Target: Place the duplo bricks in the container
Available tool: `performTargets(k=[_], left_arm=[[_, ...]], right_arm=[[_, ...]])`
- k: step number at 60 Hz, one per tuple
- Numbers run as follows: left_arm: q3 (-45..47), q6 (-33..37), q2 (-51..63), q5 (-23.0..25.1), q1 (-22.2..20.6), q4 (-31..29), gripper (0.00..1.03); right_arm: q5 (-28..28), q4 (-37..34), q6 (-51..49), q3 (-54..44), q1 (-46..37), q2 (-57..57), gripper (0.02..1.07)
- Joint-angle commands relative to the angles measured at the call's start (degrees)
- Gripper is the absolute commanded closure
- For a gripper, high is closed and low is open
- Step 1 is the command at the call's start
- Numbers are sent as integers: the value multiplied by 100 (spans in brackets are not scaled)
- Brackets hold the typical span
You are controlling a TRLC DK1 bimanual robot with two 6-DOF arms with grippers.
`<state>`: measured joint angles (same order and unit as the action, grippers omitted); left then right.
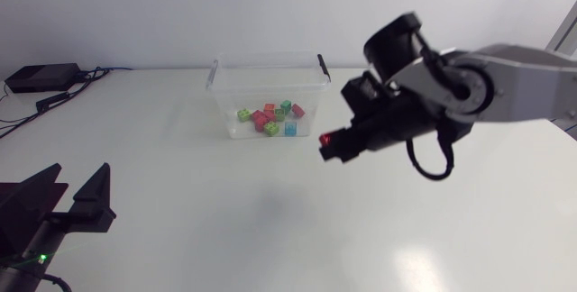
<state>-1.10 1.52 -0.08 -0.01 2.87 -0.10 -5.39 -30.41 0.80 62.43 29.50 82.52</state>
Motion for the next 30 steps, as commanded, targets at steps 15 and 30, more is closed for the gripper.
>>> performTargets(k=[15, 30], left_arm=[[102, 41, -71, 27, -33, -17, 4], [102, 41, -71, 27, -33, -17, 4]], right_arm=[[249, 651, -89, 2018, -339, 1548, 94], [609, 580, -36, 3715, -489, 2936, 42]])
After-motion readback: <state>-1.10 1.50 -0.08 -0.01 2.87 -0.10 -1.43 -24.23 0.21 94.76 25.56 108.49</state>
